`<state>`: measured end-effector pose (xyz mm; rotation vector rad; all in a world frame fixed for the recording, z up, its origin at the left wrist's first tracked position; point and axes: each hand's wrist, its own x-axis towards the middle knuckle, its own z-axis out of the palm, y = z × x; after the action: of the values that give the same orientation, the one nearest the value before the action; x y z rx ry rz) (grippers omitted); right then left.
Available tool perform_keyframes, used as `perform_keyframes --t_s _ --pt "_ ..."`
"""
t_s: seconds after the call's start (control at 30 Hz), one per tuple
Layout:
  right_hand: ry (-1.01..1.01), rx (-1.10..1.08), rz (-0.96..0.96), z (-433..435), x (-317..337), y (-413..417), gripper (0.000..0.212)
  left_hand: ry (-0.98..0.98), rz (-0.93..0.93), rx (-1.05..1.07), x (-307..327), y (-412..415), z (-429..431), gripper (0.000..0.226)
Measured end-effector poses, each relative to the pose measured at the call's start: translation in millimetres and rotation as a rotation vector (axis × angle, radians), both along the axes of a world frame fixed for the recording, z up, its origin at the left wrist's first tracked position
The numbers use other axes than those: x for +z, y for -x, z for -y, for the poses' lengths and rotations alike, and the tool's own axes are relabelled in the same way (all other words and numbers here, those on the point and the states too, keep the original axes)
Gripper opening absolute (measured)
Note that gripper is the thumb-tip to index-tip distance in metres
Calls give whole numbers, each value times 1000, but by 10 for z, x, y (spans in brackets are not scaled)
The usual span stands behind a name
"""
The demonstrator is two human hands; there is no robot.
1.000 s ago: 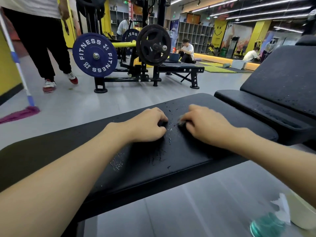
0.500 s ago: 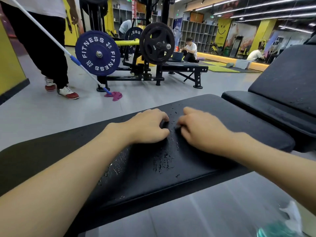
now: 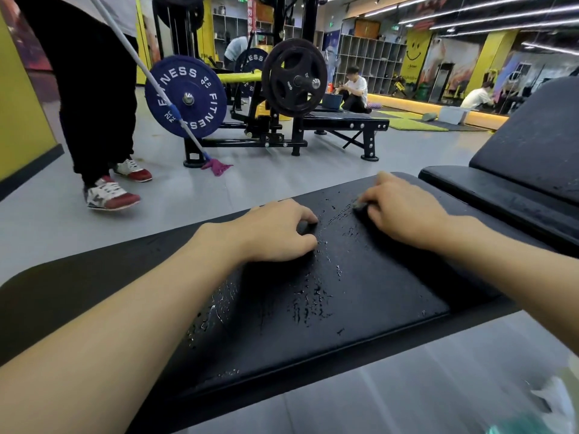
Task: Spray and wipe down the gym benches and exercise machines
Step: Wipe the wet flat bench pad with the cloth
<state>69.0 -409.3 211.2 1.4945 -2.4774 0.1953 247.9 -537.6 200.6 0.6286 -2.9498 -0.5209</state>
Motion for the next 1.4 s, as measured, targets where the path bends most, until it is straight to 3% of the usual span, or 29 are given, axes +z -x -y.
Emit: perform_keyframes --t_s 0.07,0.2,0.33,0.4,0.5,0.63,0.7,0.83,0.9,0.97,1.03,1.13,1.3,1.4 --pt "5 -17 -42 85 -42 -35 29 3 0 4 -10 10 12 73" --pt "-49 252 38 87 -115 -324 30 16 -16 1 -31 63 25 68" --pt "22 -64 -9 157 8 81 29 10 -19 -7 -49 56 66 51" --pt "-1 -15 -66 252 -59 -48 27 33 -23 -11 -59 63 79 53" --pt "-60 216 2 241 -137 -301 29 53 -36 3 -86 78 129 53" --pt "27 -53 12 291 33 188 31 39 -35 -22 -104 45 185 46" --pt "39 -76 -23 391 -31 152 30 40 -21 -16 -95 34 192 44" --pt "-56 201 8 437 -96 -174 31 44 6 -3 -74 48 209 58" --pt "-37 90 6 469 9 53 32 44 27 7 -71 41 198 69" --pt "30 -64 2 527 19 231 29 46 34 5 -60 35 193 66" --pt "13 -30 -47 595 -54 106 27 49 43 11 -57 43 204 61" --pt "-38 179 4 541 -103 -160 31 56 50 11 -34 54 201 80" --pt "47 -89 -3 563 23 357 32 44 54 13 -54 29 207 85" --pt "-14 76 -55 674 -99 42 29 45 55 14 -39 30 197 85"
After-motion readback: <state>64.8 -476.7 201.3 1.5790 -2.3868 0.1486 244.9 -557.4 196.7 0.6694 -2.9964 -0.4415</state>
